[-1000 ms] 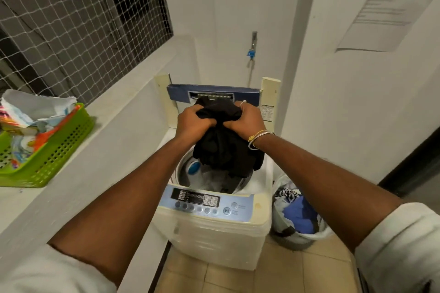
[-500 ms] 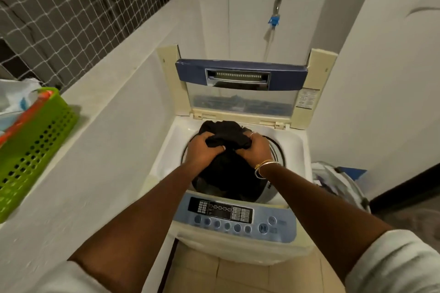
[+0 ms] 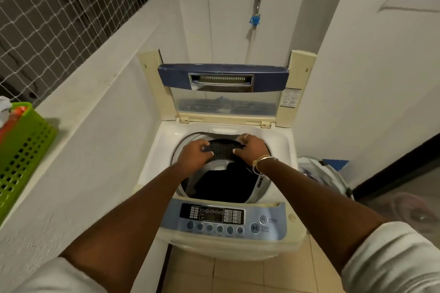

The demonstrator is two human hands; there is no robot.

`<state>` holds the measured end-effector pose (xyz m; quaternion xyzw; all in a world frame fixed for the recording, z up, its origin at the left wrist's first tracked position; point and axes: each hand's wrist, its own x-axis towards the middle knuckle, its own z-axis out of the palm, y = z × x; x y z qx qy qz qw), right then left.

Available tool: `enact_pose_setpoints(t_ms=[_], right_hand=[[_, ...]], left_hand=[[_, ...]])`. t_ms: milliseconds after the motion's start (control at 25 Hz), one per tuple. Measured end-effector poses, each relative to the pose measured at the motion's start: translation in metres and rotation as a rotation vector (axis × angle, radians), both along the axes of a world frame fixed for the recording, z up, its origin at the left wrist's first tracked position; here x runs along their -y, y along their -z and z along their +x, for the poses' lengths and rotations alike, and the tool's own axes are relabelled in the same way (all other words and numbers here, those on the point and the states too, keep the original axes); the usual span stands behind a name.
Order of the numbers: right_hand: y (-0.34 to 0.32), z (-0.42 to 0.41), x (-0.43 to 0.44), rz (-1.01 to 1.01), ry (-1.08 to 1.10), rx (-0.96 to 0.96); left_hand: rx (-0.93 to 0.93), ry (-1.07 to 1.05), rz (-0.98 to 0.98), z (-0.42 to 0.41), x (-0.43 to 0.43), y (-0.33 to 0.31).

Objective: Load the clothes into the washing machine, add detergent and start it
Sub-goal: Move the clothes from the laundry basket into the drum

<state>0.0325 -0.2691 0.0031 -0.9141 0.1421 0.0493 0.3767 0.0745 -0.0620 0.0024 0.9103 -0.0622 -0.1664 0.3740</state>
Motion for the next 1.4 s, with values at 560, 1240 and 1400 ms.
enact_pose_setpoints(t_ms=[560,1240,1400], right_hand=[[-0.058,-0.087,0.195,0.01,0.352,0.092],[0.25,-0.082,0.437,0.168,0.206,-0.499],[0.349,-0.075,0.448,0.171,0.179,-0.57]], left_hand=[[0.185,0.44,-0.023,-0.046,0.25,-0.061],[-0.23,0.566,0.272,-0.041,0.49,0.243],[-0.323,0.555,0.373,-0.035,0.495,0.342]])
